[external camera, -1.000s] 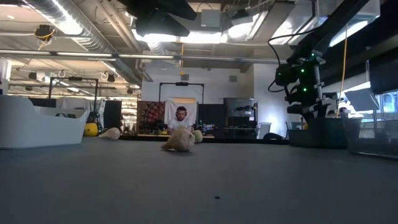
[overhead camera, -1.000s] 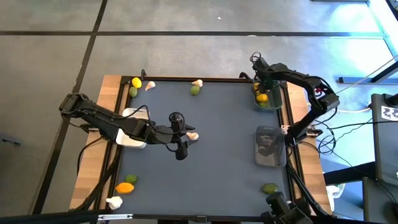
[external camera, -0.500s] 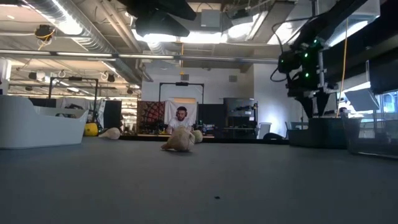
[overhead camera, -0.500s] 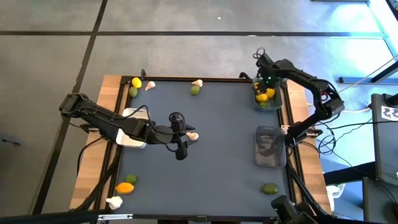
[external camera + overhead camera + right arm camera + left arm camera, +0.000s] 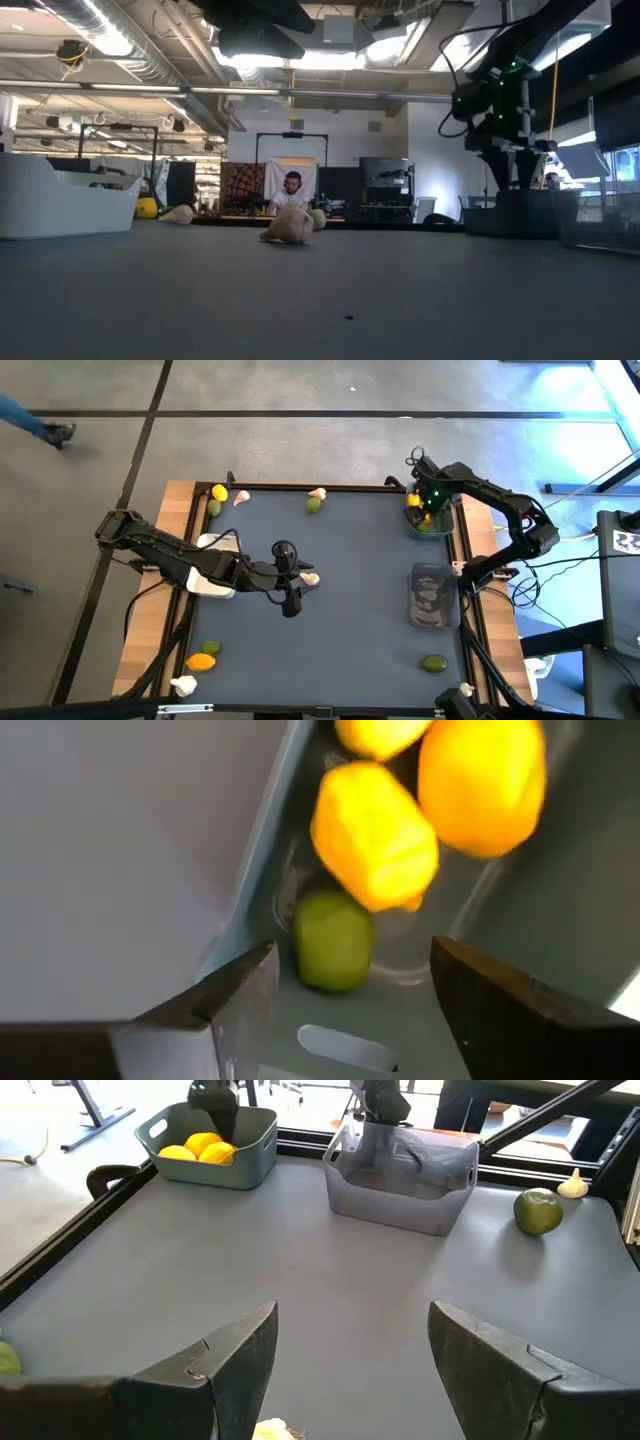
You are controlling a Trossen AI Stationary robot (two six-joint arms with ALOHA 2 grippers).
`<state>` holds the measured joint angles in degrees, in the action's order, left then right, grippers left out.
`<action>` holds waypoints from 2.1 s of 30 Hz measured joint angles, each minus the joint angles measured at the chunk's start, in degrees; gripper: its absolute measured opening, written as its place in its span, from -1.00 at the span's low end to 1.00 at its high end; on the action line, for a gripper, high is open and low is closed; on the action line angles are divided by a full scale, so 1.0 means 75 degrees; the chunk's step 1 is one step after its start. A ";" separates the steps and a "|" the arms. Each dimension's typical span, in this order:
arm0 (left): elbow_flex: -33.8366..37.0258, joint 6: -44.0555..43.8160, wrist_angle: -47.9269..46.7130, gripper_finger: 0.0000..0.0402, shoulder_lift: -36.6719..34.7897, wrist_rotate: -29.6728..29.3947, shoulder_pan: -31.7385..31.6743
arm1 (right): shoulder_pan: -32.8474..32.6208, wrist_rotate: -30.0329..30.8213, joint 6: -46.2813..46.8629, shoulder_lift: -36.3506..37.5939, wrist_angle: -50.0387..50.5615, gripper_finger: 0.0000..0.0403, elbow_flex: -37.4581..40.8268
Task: Sort produce into baskets
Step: Put the lime into the black bin
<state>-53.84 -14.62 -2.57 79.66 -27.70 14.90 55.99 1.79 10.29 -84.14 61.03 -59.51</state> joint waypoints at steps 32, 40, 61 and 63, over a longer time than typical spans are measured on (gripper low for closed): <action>0.0000 0.0013 0.0003 0.27 0.0000 0.0000 0.0000 | -0.0414 0.0406 0.0635 -0.0054 -0.1461 0.29 0.1377; 0.0000 0.0164 0.0035 0.27 0.0000 0.0002 -0.0009 | -0.0414 0.0323 0.0774 -0.0055 -0.1774 0.29 0.1815; 0.0000 0.0156 0.0035 0.27 0.0000 0.0000 -0.0009 | -0.0414 0.0535 0.0078 -0.0050 -0.1792 -0.46 0.1811; 0.0000 0.0156 0.0038 0.27 0.0000 0.0000 -0.0009 | -0.0414 0.0786 0.0009 -0.0052 -0.1711 -0.45 0.1740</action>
<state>-53.84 -13.45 -2.28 79.66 -27.70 14.83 52.88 7.68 10.36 -84.53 48.20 -46.46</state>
